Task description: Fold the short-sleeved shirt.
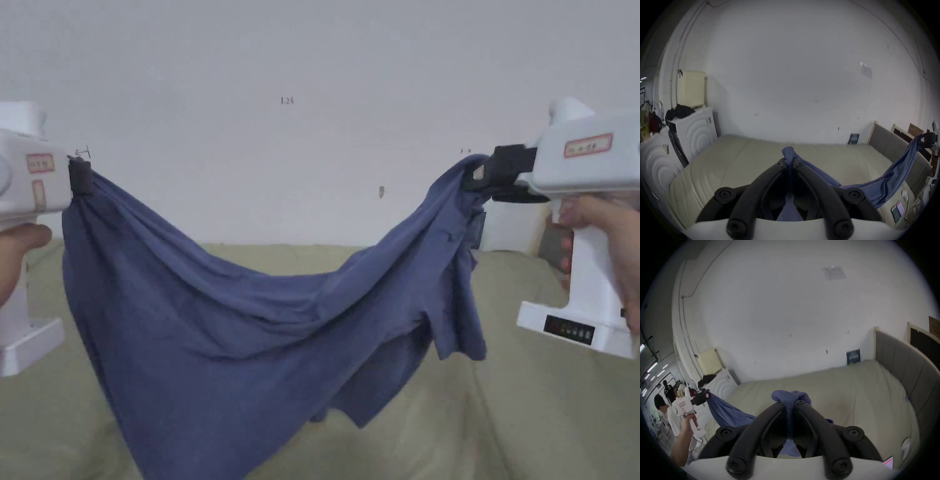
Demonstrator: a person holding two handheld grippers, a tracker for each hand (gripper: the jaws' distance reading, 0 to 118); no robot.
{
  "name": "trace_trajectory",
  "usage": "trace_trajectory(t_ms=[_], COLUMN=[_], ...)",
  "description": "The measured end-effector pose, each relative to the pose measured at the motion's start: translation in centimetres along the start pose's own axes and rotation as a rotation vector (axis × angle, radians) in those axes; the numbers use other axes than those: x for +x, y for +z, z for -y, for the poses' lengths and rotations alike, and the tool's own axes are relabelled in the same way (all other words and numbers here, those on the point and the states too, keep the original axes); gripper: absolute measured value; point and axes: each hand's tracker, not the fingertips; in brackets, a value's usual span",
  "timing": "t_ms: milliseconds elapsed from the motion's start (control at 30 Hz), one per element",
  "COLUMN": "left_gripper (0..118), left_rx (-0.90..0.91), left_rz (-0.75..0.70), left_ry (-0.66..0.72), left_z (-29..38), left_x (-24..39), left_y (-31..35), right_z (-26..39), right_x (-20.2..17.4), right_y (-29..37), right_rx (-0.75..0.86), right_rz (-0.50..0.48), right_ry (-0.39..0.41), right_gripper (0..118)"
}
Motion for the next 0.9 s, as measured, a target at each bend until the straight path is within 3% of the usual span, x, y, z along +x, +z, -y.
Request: trace_trajectory(t_ms=[133, 433, 567, 700, 800, 900], left_gripper=[5, 5, 5, 5, 5, 5], left_rx=[0.074, 0.103, 0.074, 0.011, -0.006, -0.04], left_rz=[-0.071, -0.1, -0.089, -0.116, -0.139, -0.125], left_ry=[-0.004, 0.079, 0.1, 0.096, 0.177, 0.177], left_z=[-4.4, -6.7, -3.0, 3.6, 8.0, 10.9], left_x=[-0.1, -0.5, -0.6, -0.5, -0.9, -1.7], left_y=[1.2, -2.7, -4.5, -7.5, -9.2, -10.2], right_z=[-4.9, -7.9, -4.1, 2.5, 6.6, 8.9], right_x=[-0.4, 0.5, 1.6, 4.4, 7.0, 9.2], right_y=[0.9, -2.2, -4.9, -9.1, -11.5, -12.0], right_rx=[0.037, 0.054, 0.007, -0.083, -0.106, -0.104], right_rz=[0.125, 0.148, 0.154, 0.212, 0.244, 0.228], right_ry=[0.071, 0.053, 0.075, 0.039, 0.007, -0.027], right_gripper=[6, 6, 6, 6, 6, 6])
